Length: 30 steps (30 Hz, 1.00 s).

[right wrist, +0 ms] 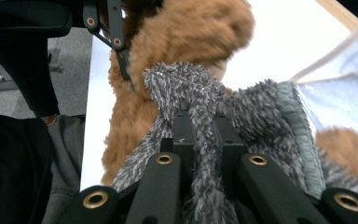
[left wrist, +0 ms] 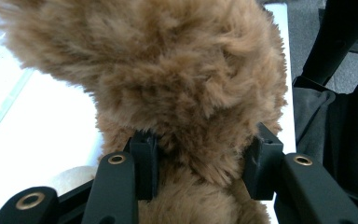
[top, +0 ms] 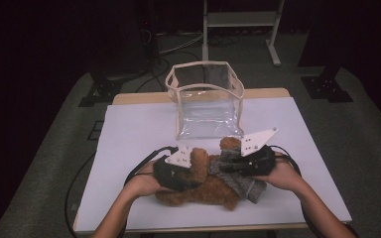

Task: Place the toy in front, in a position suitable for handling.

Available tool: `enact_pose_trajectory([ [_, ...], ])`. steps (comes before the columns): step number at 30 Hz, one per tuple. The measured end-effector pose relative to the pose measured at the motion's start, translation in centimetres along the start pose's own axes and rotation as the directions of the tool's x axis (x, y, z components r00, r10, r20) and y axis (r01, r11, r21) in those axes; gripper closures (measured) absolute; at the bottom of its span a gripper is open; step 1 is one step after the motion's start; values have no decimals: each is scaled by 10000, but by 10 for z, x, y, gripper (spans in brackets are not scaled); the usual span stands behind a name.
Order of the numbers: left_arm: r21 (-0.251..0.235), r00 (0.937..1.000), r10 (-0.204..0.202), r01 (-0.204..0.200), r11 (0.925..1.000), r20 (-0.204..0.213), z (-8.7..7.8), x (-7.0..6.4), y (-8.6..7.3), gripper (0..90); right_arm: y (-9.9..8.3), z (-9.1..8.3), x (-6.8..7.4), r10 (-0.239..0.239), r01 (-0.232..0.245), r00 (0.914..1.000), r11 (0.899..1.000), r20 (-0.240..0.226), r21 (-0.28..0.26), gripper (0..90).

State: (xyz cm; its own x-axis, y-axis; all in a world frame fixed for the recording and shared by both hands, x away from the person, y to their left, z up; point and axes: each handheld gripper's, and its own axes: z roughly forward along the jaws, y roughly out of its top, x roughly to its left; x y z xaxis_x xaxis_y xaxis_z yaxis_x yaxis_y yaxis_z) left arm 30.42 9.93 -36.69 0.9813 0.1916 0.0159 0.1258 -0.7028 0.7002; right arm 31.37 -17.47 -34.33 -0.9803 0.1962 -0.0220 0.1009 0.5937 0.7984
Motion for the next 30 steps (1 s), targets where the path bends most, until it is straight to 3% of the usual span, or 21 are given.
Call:
enact_pose_trajectory([
  [5,154,9998,211,-210,9997,-56,0,-2,2,550,-13,-23,-5,354,-363,9980,9992,526,150,816],
  [8,212,9996,289,-288,9994,-44,1,-3,3,549,-12,-32,-7,400,-418,9966,9989,721,230,816],
  [11,278,9992,394,-393,9988,-33,1,-4,4,548,-3,-30,-9,297,-316,9970,9991,719,265,815],
  [15,229,9991,426,-426,9988,2,0,-6,1,545,10,-14,-18,134,-148,9986,9995,510,274,815],
  [18,133,9990,448,-448,9989,-18,-1,-6,0,542,11,-7,-28,334,-351,9980,9989,532,301,815],
  [26,164,9988,490,-490,9987,-4,0,-4,1,541,-11,-27,-46,1211,-1245,9868,9919,1070,253,815],
  [30,229,9986,529,-529,9983,23,1,-4,4,541,-9,-29,-38,1030,-1057,9893,9942,1037,213,814],
])
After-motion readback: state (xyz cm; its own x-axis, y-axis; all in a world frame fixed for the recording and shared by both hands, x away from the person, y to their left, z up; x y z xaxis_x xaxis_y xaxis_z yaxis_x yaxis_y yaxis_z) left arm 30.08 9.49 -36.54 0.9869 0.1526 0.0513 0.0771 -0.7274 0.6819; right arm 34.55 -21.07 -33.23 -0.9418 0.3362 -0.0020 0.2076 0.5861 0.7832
